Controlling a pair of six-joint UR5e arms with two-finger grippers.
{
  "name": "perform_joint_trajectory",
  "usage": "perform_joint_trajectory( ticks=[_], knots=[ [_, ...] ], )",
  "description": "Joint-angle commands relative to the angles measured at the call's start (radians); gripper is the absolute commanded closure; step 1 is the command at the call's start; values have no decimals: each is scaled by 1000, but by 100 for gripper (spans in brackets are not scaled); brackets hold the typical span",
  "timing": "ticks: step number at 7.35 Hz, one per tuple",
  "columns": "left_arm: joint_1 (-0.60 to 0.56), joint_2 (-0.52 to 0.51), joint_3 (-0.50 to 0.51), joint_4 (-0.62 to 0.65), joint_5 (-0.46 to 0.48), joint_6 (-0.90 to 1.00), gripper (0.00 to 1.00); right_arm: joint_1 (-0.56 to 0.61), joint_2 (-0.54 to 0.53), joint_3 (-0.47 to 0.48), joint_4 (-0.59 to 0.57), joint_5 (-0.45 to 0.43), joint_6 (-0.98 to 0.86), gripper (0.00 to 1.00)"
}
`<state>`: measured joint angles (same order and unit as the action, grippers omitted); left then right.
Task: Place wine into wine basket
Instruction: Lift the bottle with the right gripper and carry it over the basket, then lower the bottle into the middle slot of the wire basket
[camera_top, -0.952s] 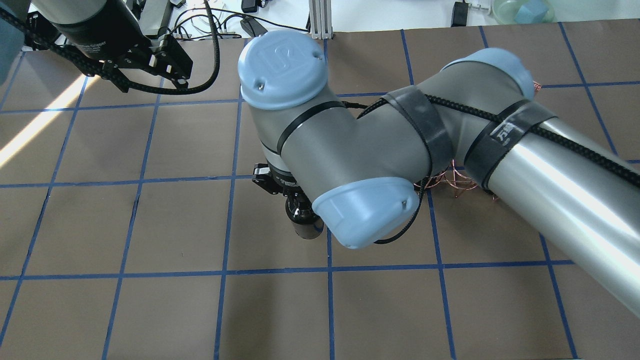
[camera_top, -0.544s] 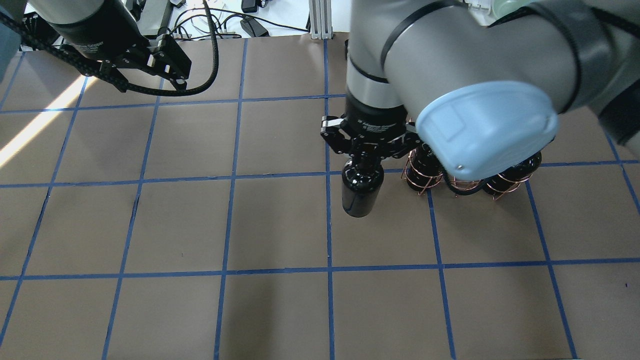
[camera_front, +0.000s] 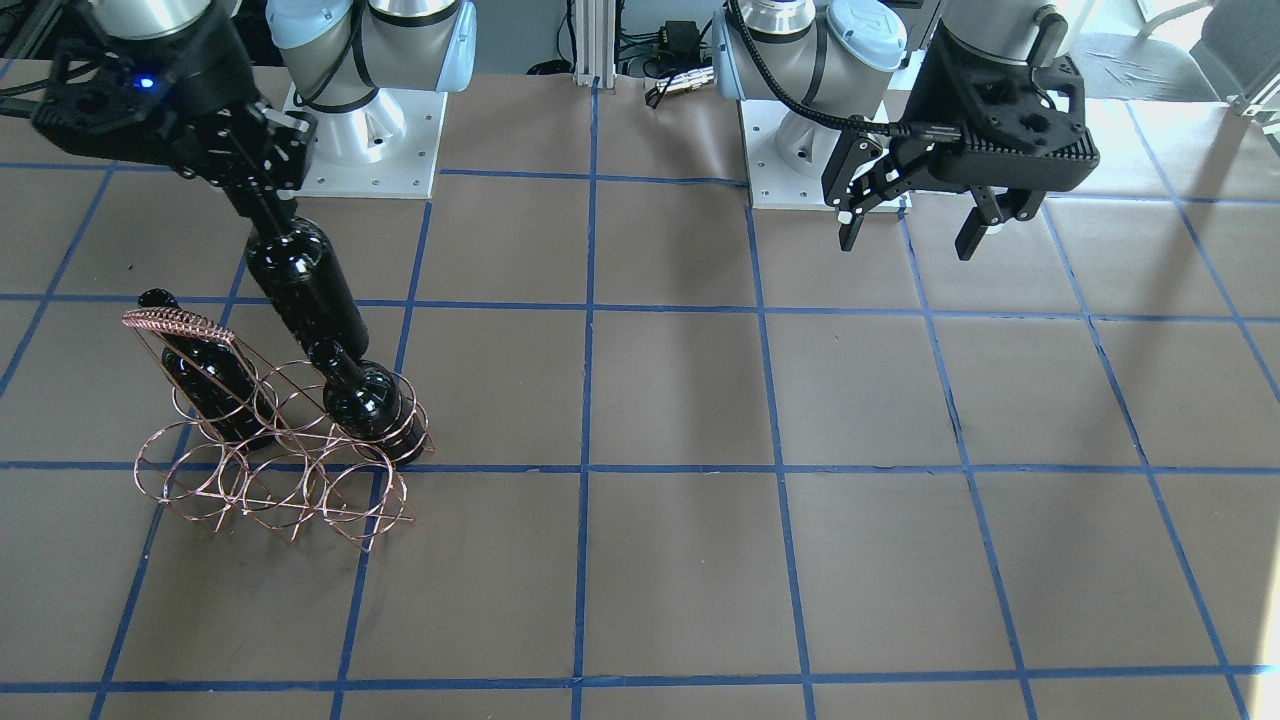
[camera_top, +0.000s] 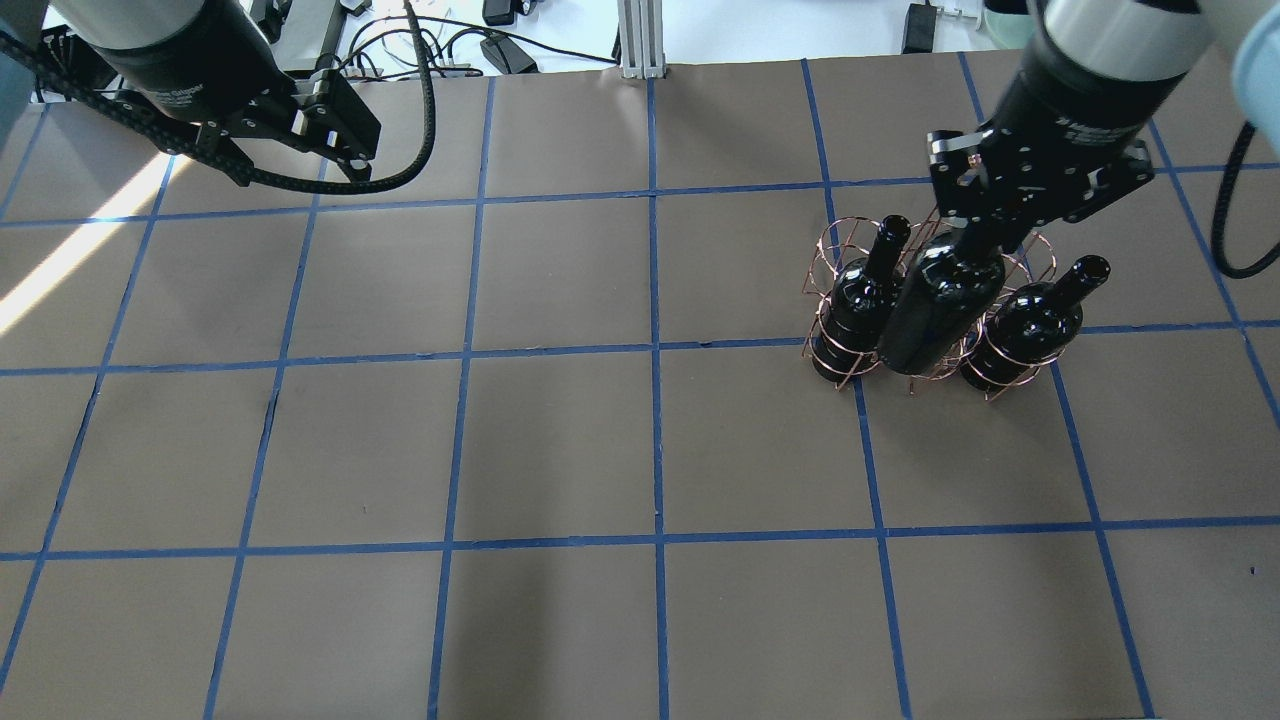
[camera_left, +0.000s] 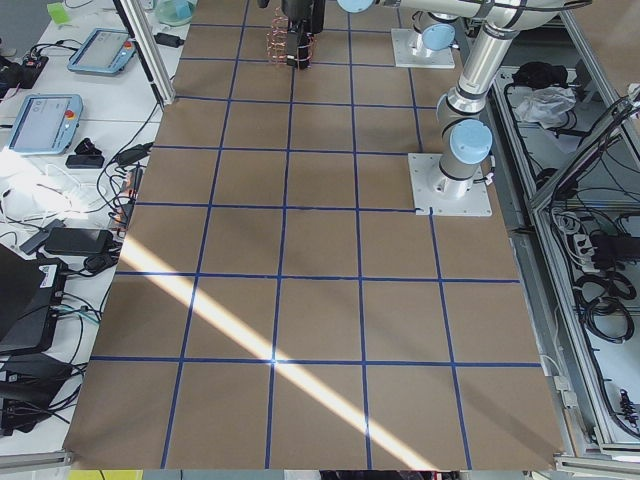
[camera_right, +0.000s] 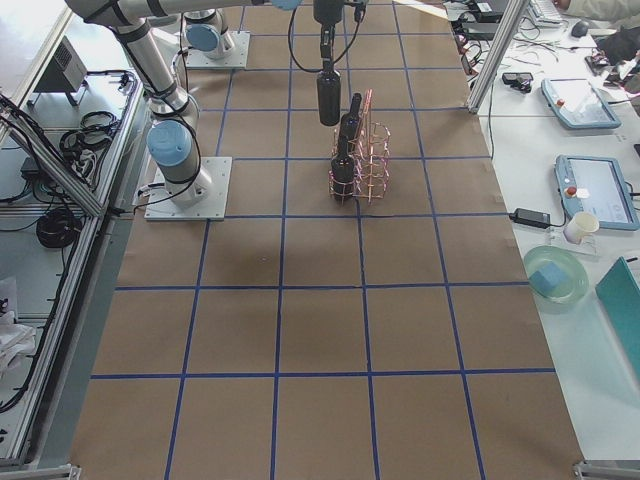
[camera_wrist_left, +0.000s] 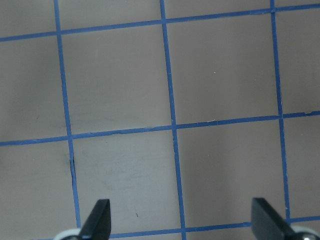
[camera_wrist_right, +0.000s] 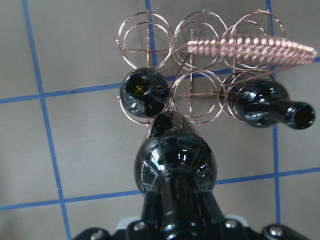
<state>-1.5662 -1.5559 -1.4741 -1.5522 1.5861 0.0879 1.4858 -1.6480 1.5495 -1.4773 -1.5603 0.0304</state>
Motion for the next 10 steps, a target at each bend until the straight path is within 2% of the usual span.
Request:
perform_joint_trajectory(
  ticks=[1, 4, 10],
  knots=[
    [0, 2, 0, 0, 0, -2, 0, -78, 25, -41, 3, 9, -72, 94],
    [0, 2, 0, 0, 0, -2, 0, -78, 75, -42, -35, 8, -76, 95],
    [0, 2, 0, 1, 0, -2, 0, -78, 109, -28, -43, 8, -73, 95]
  ],
)
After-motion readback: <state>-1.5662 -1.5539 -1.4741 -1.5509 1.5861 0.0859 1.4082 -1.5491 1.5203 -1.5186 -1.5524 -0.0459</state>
